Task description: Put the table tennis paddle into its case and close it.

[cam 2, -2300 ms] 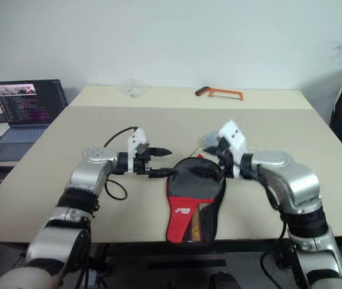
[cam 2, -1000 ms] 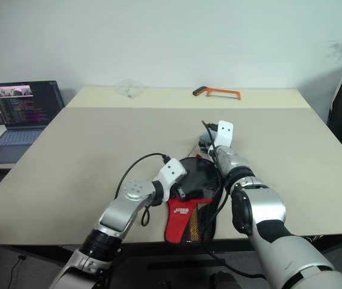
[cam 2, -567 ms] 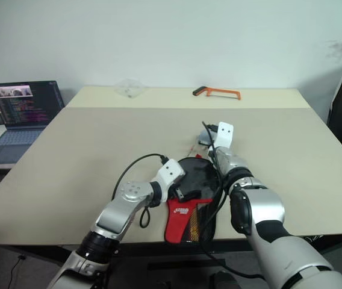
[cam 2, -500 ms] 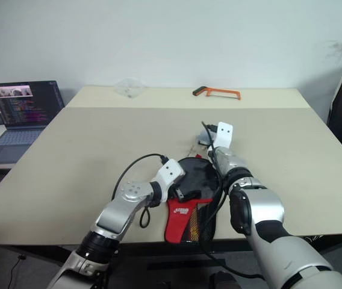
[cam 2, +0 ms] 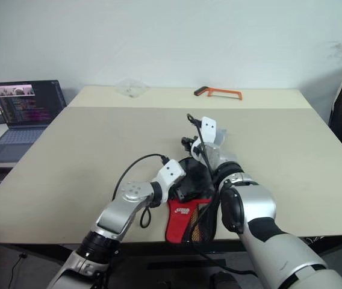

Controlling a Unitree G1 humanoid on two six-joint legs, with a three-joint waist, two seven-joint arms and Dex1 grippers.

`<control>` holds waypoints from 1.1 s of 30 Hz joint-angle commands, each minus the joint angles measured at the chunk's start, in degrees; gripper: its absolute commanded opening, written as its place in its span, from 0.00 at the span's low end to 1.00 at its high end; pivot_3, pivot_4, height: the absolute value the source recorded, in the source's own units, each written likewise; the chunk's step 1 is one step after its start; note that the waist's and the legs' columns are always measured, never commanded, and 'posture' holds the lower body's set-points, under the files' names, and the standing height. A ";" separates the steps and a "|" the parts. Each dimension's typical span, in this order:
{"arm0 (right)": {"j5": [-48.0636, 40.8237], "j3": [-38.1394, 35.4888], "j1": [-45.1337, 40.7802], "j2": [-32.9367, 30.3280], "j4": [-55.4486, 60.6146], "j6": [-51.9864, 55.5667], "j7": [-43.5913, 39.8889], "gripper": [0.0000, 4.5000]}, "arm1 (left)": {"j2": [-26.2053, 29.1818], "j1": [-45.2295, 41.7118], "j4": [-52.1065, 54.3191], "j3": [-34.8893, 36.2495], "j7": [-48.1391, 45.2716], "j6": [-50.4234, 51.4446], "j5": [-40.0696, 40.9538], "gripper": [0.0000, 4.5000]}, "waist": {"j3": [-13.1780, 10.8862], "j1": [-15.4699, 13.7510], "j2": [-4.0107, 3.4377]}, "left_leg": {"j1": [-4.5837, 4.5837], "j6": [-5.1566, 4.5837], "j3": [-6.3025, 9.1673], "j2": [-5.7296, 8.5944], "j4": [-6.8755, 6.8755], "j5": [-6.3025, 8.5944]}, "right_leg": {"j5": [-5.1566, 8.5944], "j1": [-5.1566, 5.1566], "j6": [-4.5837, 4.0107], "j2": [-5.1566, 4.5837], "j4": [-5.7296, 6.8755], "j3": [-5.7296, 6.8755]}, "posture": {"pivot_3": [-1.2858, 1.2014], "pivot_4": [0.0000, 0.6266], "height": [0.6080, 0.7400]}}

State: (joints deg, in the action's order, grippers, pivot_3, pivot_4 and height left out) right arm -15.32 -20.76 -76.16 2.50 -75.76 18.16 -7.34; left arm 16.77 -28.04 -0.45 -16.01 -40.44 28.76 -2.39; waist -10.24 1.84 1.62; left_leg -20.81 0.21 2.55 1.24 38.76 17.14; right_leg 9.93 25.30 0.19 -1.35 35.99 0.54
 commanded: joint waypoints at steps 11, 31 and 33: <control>1.70 1.38 -1.04 -1.02 2.12 0.88 4.16 1.00 | 0.51 1.40 0.63 -0.70 1.19 0.21 -0.02 1.00 | 0.00 0.01 0.00 | 0.01 0.00 -0.01 0.00 0.00 0.00 | 0.00 0.00 0.00 0.00 0.01 -0.01 | 0.52 0.24 1.00; -2.59 2.53 3.86 -0.19 20.97 18.69 2.86 1.00 | 2.93 3.68 2.52 -0.64 1.71 0.53 0.04 1.00 | 0.01 0.03 -0.01 | 0.02 0.00 0.02 -0.03 0.00 0.00 | 0.01 -0.01 -0.01 0.01 0.01 0.03 | 0.52 0.24 1.00; -2.78 3.11 5.64 0.11 24.06 20.91 3.25 1.00 | 2.38 3.09 1.75 -1.04 1.90 0.27 -0.05 1.00 | 0.01 0.02 -0.02 | 0.02 0.00 0.03 -0.03 0.00 0.00 | 0.01 -0.01 -0.01 0.01 0.00 0.04 | 0.52 0.24 1.00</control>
State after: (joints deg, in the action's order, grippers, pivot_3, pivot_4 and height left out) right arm -17.07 -18.39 -70.71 2.27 -55.48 37.38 -4.44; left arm 18.83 -25.24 2.73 -15.95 -38.88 28.36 -1.78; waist -10.23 1.86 1.60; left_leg -20.79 0.21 2.58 1.21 38.75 17.14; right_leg 9.94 25.30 0.18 -1.34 36.00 0.57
